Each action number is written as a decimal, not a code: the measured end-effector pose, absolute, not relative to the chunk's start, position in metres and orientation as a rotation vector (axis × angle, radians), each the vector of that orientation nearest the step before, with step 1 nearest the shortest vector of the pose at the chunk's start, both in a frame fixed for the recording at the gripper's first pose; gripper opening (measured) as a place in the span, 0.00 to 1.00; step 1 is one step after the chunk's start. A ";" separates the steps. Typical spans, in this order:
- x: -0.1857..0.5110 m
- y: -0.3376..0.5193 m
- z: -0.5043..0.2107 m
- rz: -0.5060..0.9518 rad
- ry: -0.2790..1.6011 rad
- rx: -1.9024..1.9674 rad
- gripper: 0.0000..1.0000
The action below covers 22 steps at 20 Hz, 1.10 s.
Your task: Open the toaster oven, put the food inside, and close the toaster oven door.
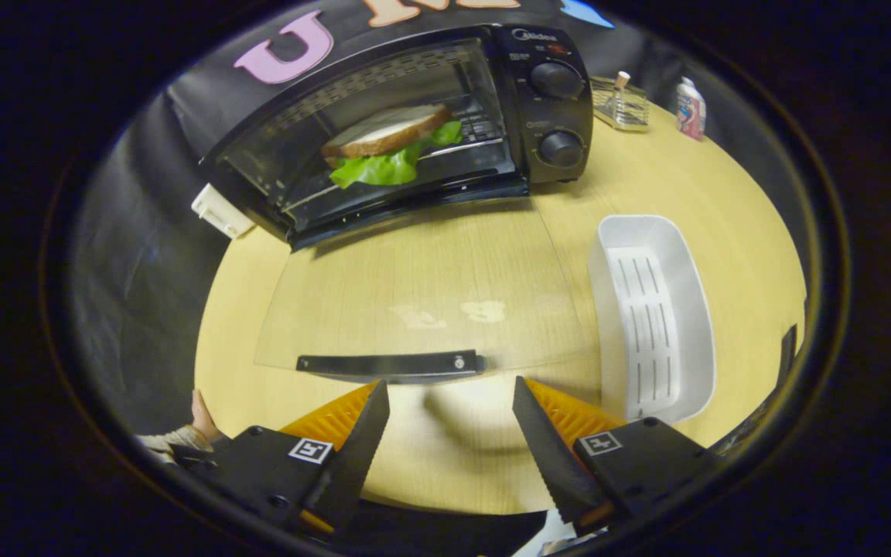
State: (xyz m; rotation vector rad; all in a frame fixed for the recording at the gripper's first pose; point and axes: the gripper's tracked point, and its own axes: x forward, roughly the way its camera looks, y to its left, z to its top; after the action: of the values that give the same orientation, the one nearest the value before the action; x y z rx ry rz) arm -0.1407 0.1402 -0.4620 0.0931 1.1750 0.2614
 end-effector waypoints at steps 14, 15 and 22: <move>-0.112 0.147 -0.398 0.289 0.986 -0.033 0.98; -0.110 0.149 -0.393 0.292 0.973 -0.028 0.98; -0.097 0.169 -0.368 0.306 0.900 0.043 0.98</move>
State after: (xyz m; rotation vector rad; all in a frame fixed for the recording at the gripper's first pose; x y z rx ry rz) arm -0.0973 0.1691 -0.3683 0.0435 0.8998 0.3060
